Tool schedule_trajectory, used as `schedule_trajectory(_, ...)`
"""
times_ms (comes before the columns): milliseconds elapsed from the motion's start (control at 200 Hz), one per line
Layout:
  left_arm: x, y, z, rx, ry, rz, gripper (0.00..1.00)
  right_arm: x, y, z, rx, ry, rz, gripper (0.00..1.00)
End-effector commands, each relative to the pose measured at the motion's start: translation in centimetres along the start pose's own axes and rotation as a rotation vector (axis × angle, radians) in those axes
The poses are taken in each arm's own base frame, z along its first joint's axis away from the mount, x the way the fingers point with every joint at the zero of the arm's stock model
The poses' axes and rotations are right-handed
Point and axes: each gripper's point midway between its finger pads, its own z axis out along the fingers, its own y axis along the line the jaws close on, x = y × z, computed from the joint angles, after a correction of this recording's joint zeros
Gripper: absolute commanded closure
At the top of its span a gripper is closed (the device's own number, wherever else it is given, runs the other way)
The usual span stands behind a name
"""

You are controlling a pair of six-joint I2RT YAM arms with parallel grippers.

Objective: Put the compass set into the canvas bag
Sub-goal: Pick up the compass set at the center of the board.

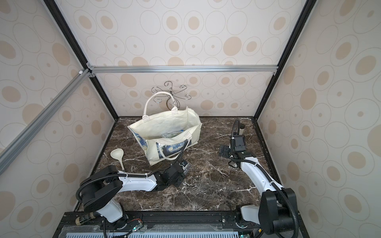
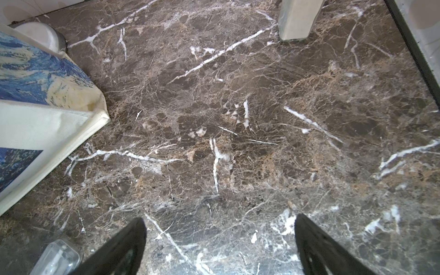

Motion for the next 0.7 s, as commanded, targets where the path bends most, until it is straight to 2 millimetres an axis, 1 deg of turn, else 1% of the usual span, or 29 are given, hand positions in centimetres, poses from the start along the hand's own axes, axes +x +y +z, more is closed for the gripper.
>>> schedule_trajectory(0, -5.7, -0.8, -2.4, 0.040, -0.146, 0.024, 0.58, 0.3, -0.2, 0.3, 0.007, 0.013, 0.010, 0.01)
schedule_trajectory(190, -11.2, -1.0, -6.2, 0.072, -0.296, 0.039, 0.59, 0.3, -0.2, 0.3, 0.005, 0.019, 0.011, 0.01)
schedule_trajectory(260, -13.4, -0.9, -8.1, 0.076, -0.372, 0.042, 0.59, 0.4, -0.2, 0.3, 0.001, 0.021, 0.011, 0.01)
schedule_trajectory(350, -16.3, -0.1, -10.8, 0.057, -0.472, 0.038, 0.59, 0.3, 0.0, 0.4, -0.005, 0.024, 0.011, 0.01)
schedule_trajectory(415, -18.6, 1.1, -12.9, 0.008, -0.530, 0.024, 0.60, 0.3, 0.0, 0.3, -0.007, 0.026, 0.009, 0.01)
schedule_trajectory(520, -21.7, 3.3, -15.5, -0.079, -0.578, 0.022, 0.60, 0.1, 0.1, 0.3, -0.010, 0.024, 0.008, 0.01)
schedule_trajectory(640, -24.1, 6.2, -17.5, -0.187, -0.608, 0.036, 0.59, 0.2, 0.1, 0.2, -0.010, 0.025, 0.007, 0.01)
schedule_trajectory(695, -24.8, 7.6, -17.9, -0.220, -0.608, 0.042, 0.59, 0.2, 0.1, 0.1, -0.011, 0.022, 0.006, 0.01)
